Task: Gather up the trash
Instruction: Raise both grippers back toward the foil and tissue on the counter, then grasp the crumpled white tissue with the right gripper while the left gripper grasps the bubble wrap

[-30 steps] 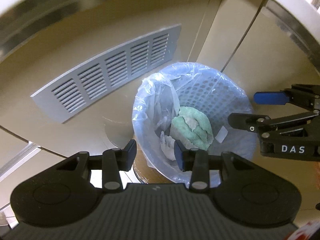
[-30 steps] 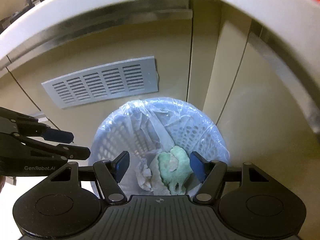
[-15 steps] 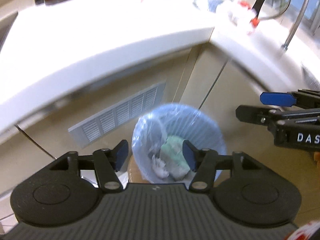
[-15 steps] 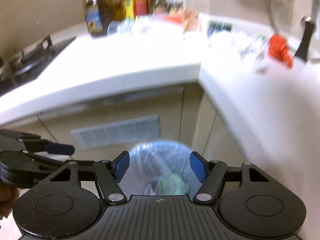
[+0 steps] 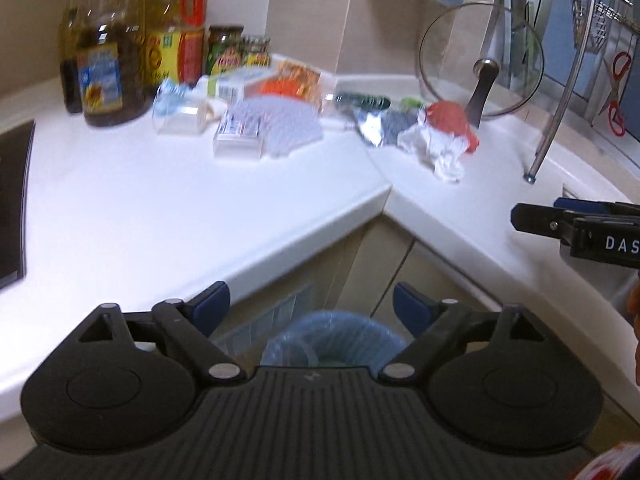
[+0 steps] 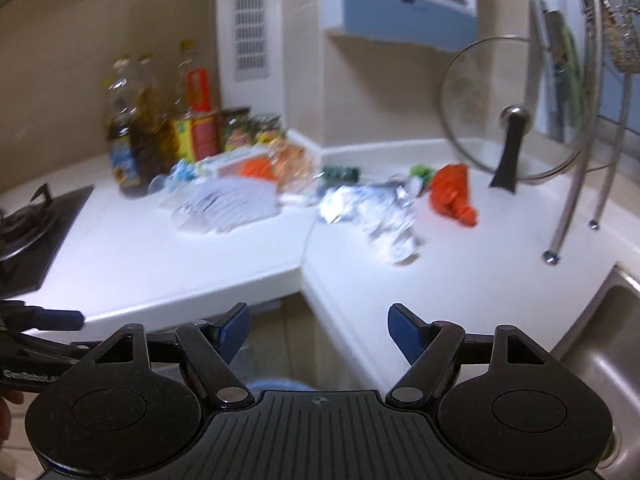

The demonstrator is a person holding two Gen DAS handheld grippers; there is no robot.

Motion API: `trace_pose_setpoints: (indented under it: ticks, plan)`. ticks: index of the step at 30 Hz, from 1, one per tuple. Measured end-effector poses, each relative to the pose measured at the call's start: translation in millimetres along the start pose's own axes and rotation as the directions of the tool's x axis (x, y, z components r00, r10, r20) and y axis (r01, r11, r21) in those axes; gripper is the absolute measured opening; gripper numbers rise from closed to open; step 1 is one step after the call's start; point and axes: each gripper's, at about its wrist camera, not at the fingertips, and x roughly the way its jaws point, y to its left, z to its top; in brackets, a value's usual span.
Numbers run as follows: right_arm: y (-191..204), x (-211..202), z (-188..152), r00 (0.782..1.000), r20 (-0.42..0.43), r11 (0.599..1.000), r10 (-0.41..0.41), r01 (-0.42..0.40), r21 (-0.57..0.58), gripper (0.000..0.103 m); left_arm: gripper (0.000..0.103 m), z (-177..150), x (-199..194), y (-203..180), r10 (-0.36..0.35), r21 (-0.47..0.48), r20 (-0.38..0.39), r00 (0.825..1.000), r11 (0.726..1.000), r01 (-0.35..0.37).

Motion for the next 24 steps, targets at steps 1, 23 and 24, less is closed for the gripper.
trace_pose_setpoints:
  ticks: [1, 23, 24]
  plan:
    - [-4.2, 1.0, 3.6, 1.000, 0.006, 1.000, -0.011, 0.011, 0.005, 0.078, 0.090, 5.2, 0.6, -1.0, 0.003, 0.004, 0.006, 1.000, 1.000, -0.003]
    - [-93.5, 167.3, 67.0, 0.995, -0.077, 0.998, 0.066, -0.067, -0.018, 0.080, 0.091, 109.0, 103.8, -17.8, 0.182, 0.149, 0.030, 0.983, 0.972, -0.184]
    - [-95.0, 173.4, 67.0, 0.994, -0.084, 0.997, 0.069, -0.071, -0.019, 0.080, 0.091, 111.6, 107.6, -18.1, 0.190, 0.158, 0.028, 0.981, 0.969, -0.192]
